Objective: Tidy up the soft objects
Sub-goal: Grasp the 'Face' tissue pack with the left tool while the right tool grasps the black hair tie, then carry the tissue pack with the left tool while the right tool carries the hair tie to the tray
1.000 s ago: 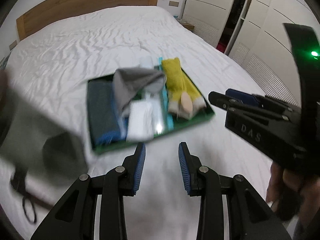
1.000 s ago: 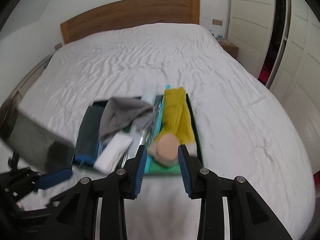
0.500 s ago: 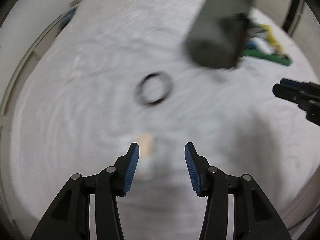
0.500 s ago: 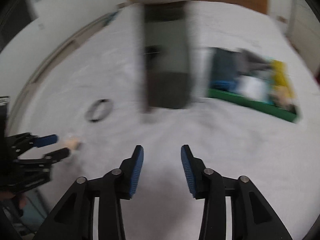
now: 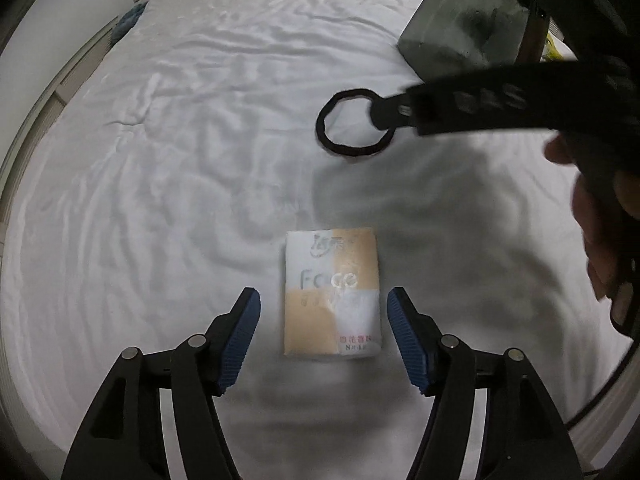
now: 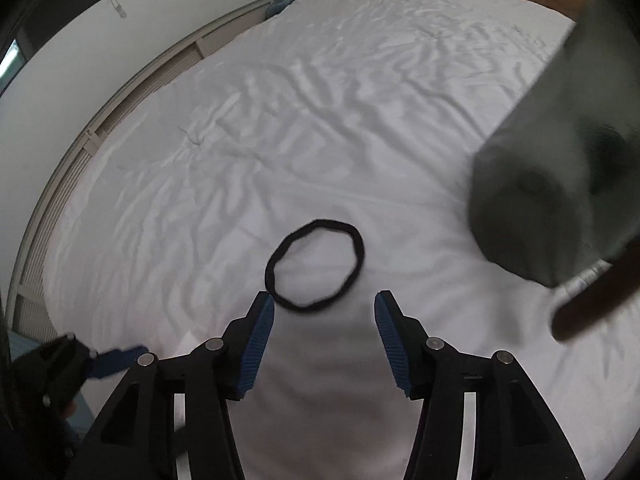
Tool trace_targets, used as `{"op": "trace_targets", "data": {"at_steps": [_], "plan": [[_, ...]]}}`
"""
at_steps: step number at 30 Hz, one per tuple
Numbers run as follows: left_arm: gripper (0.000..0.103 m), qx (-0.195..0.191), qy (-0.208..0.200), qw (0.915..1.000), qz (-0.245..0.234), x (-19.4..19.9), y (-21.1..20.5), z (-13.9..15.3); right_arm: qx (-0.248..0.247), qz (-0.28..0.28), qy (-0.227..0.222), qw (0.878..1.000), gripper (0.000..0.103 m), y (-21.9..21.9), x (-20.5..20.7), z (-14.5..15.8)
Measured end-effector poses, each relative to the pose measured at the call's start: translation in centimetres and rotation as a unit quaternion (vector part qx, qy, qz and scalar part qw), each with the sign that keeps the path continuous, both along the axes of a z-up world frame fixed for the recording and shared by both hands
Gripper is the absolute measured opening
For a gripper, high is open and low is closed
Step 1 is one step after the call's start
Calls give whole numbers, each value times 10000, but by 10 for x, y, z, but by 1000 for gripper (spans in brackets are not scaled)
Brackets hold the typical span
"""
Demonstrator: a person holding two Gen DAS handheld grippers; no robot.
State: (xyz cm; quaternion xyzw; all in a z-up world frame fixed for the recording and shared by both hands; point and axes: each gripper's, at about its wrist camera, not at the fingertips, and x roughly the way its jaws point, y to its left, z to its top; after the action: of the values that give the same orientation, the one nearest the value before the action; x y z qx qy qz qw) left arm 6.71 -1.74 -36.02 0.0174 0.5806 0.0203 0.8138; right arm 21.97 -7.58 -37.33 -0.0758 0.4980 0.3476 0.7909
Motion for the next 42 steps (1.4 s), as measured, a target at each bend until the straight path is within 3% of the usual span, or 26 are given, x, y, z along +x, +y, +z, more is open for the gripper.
{"op": "trace_targets", "data": {"at_steps": [8,18,19,21,23,24,25,42], "plan": [[60,-114,25,9999,-22,9,4,-13,-160,120,66,9998,60,42,26,-30],[60,-138,92,9999,-11,16,4,-26,-583,332,18,9977,68,72,29,-58],[60,-145,93,9999,-13,16,4,-27,-561,309,34,9979,66,72,30,-59],[60,-165,74,9998,10,16,5,-28,-525,253,31,9983,50,70,33,-60],[56,-150,67,9999,28,17,6,-30,-490,224,36,9985,18,66,35,-58],[48,-158,71,9998,11,16,5,-31,-463,207,38,9987,12,64,36,-58],[46,-168,76,9998,-14,16,5,-29,-417,208,34,9989,7,62,36,-57],[44,-90,-361,9989,280,15,17,9,572,146,20,9983,4,6,4,-5]]}}
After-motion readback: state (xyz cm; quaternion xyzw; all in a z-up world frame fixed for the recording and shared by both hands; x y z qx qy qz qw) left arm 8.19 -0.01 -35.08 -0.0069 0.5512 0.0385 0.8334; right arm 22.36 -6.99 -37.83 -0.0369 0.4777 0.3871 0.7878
